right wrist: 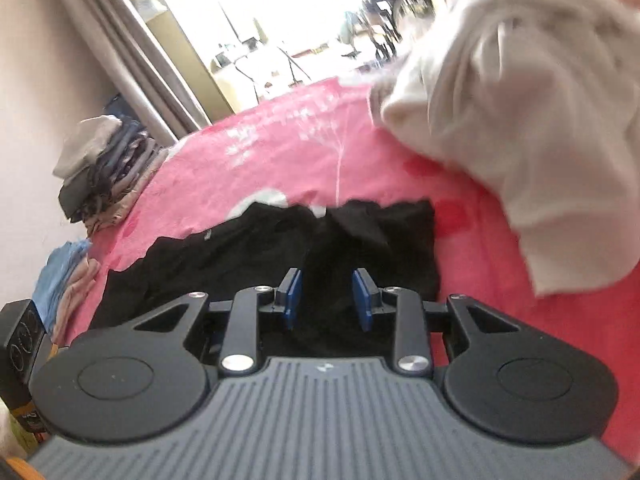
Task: Fold clothes
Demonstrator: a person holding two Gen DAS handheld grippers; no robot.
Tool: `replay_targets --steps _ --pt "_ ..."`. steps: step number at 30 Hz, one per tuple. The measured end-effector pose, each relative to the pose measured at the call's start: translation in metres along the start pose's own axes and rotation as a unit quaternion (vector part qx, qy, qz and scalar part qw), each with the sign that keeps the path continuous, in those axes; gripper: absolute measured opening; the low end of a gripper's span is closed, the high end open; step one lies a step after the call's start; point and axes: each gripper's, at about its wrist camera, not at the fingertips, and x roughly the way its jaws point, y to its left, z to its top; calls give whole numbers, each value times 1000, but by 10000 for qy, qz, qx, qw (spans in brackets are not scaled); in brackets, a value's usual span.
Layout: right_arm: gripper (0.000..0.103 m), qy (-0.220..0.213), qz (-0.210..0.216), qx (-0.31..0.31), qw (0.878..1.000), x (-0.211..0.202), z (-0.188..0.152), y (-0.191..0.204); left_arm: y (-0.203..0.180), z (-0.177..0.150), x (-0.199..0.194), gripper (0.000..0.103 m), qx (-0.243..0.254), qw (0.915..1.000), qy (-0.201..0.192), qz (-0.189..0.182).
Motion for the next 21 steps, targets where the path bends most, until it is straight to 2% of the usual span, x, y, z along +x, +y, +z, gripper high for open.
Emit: replay_targets --steps 4,8,13,15,17,21 --pt "27 312 -361 439 9979 29 -3 7 13 2 1 27 -376 9993 44 77" --pt "27 615 -767 514 9938 51 -8 17 14 -3 -3 27 -438 9990 37 106" --pt "22 655 -1110 209 9914 59 -15 26 11 -8 -8 27 -380 9992 54 102" --pt "15 676 -1225 -26 9902 60 -17 29 12 -9 -9 27 -387 9992 67 104" --pt "7 628 -1275 -253 9895 58 -19 33 14 -10 -11 27 -415 9991 61 113" --pt "5 316 -994 -586 9928 27 -29 45 22 -11 -18 27 -445 9989 -6 175"
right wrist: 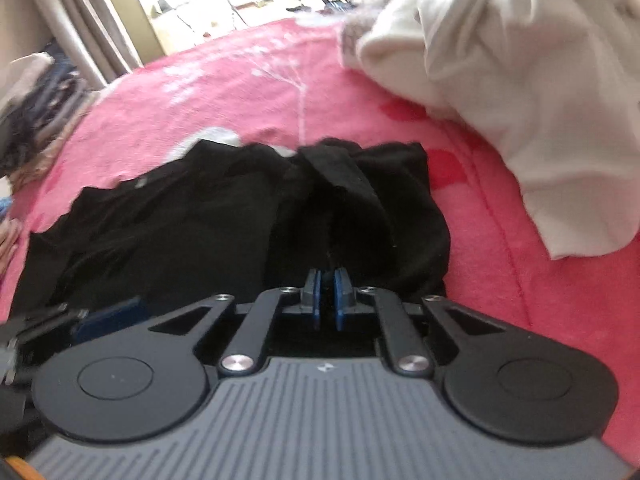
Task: Fold clothes
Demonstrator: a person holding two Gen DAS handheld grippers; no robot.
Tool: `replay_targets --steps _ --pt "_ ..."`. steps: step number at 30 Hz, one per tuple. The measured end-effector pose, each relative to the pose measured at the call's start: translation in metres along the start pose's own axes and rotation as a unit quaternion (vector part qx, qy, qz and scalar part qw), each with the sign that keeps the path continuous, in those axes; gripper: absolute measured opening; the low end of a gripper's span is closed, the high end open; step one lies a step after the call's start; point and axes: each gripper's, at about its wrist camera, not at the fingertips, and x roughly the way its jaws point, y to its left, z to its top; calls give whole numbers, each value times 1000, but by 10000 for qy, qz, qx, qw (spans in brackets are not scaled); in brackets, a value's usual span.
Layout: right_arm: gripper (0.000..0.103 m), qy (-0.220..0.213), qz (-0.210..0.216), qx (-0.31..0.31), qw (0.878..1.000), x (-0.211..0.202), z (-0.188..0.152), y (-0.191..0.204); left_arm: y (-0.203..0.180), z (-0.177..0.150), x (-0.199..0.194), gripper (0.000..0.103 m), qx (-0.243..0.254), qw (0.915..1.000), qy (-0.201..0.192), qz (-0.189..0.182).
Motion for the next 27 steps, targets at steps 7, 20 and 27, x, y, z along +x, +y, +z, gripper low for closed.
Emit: replay_targets --steps 7,20,27 --pt "5 -90 -180 -1302 9913 -23 -35 21 9 17 7 27 51 9998 7 209" --pt "5 -469 9 -1190 9918 -28 -50 5 7 106 111 39 -1 9967 769 -266" --pt "5 -476 96 -969 9941 -28 -52 -7 -21 112 153 32 510 9925 1023 -429"
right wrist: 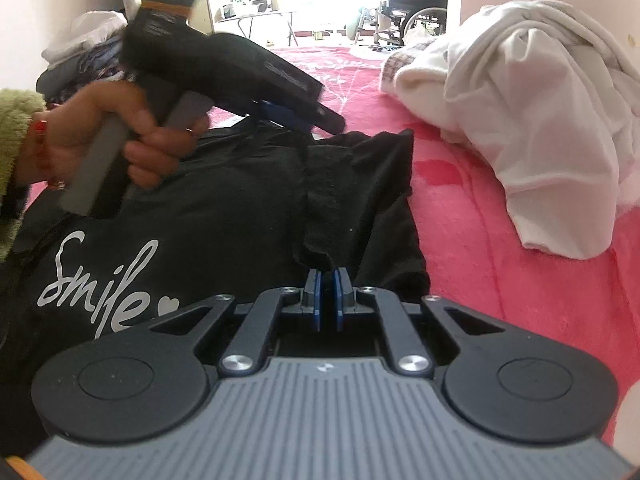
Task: Fold clothes
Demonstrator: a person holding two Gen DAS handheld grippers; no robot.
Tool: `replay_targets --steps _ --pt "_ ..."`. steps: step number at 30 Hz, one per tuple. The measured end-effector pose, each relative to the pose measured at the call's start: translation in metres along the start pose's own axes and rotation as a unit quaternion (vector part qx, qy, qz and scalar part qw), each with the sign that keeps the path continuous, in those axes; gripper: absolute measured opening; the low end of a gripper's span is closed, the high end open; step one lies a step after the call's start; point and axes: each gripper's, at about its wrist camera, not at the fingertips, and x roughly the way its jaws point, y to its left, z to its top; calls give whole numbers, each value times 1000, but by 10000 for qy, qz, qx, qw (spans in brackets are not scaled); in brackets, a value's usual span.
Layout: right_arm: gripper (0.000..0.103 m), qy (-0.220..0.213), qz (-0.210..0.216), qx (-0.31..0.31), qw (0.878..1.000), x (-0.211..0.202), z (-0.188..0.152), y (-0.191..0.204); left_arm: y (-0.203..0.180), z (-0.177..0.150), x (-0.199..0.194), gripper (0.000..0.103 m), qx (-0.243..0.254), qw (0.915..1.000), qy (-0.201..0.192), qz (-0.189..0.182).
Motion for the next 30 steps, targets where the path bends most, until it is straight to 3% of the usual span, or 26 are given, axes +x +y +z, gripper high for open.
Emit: replay_targets --steps 12,18,19,20,22,25,30 --pt "5 -28 96 181 9998 -2 -6 -11 17 -7 -16 29 -344 9966 34 -741" --pt "5 -10 63 194 9998 3 -8 -13 2 -18 -1 27 10 9977 323 -603" --pt "5 -11 50 187 9998 3 -8 -12 0 -19 0 24 35 9980 305 -553" --pt "5 -11 36 174 9998 4 -8 -12 -1 -20 0 14 -4 9985 272 -485" --pt "5 -25 11 151 9999 5 -9 -12 0 -21 -3 4 -164 9988 203 -412" --pt "5 -103 -22 117 9999 1 -8 -11 2 -23 -25 3 -483 9981 -104 -367" --pt "5 -264 83 -116 9996 -24 0 1 26 -34 -75 3 -1258 9900 -451 -455"
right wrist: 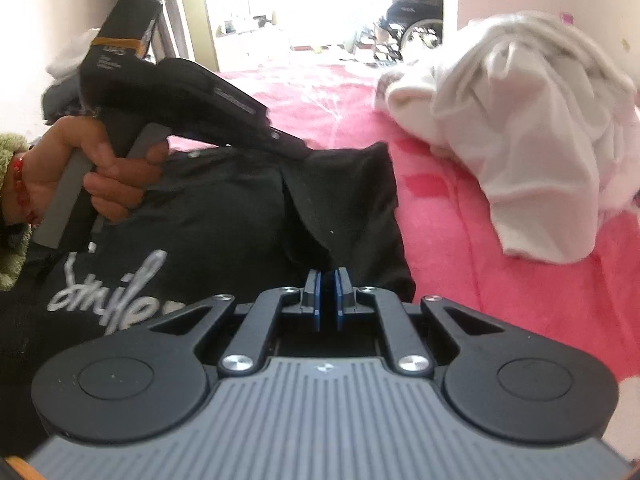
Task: Fold clothes
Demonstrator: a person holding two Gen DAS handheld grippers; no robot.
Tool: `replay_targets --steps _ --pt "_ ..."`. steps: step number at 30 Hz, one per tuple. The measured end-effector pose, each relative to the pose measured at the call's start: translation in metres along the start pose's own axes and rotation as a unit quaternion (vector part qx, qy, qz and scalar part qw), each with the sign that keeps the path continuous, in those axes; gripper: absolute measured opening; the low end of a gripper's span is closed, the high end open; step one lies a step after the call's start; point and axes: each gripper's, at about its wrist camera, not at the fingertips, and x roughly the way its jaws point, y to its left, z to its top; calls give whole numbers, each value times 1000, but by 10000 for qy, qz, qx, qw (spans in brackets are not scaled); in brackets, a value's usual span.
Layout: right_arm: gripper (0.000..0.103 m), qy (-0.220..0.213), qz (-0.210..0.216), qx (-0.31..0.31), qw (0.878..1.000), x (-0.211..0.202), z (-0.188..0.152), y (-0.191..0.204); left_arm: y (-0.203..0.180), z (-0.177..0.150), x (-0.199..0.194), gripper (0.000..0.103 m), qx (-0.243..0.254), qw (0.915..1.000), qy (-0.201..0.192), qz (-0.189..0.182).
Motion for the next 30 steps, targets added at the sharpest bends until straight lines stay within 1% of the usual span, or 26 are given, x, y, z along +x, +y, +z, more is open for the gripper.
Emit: replay_targets --steps 2,5,7,8,11,14,16,17,19,21,24,26,28,29,30 --pt "5 43 76 -180 9998 -2 1 9 8 -6 -8 3 -113 9999 31 97" --pt "5 210 147 -432 9987 6 -2 24 16 -20 -1 3 15 9984 228 510" --pt "5 381 177 -546 9976 15 -7 31 19 -28 6 3 128 9967 300 747" --pt "6 482 197 -565 9970 21 -9 33 19 -31 7 3 179 9962 280 807" --pt "8 617 227 -478 9967 27 -15 32 13 -34 4 3 403 9951 146 887" --pt "10 542 241 -123 9982 14 -12 19 9 -38 2 4 608 9935 107 957" --pt "11 354 229 137 9990 0 -9 2 11 -41 0 4 617 9934 89 961" --pt "12 278 141 194 9993 -5 -8 -5 12 -42 -1 4 581 9937 71 955" --pt "14 266 -176 156 9994 -9 -9 -16 14 -45 -2 4 513 9942 23 949" --pt "14 387 -383 95 9985 -4 -11 -25 15 -47 -4 4 489 9943 -14 944" --pt "16 598 -410 -273 9970 13 -14 -21 16 -50 -5 4 508 9944 -45 926" --pt "22 590 -485 -453 9961 22 -15 -17 17 -52 -6 4 568 9941 -53 922" --pt "22 520 -511 -163 9972 29 -13 -26 18 -54 -7 4 615 9938 -72 921" --pt "20 481 -517 30 9975 33 -12 -32 19 -56 -7 4 646 9936 -90 919" --pt "20 441 -523 223 9974 37 -11 -38 19 -57 -8 4 676 9934 -109 918"
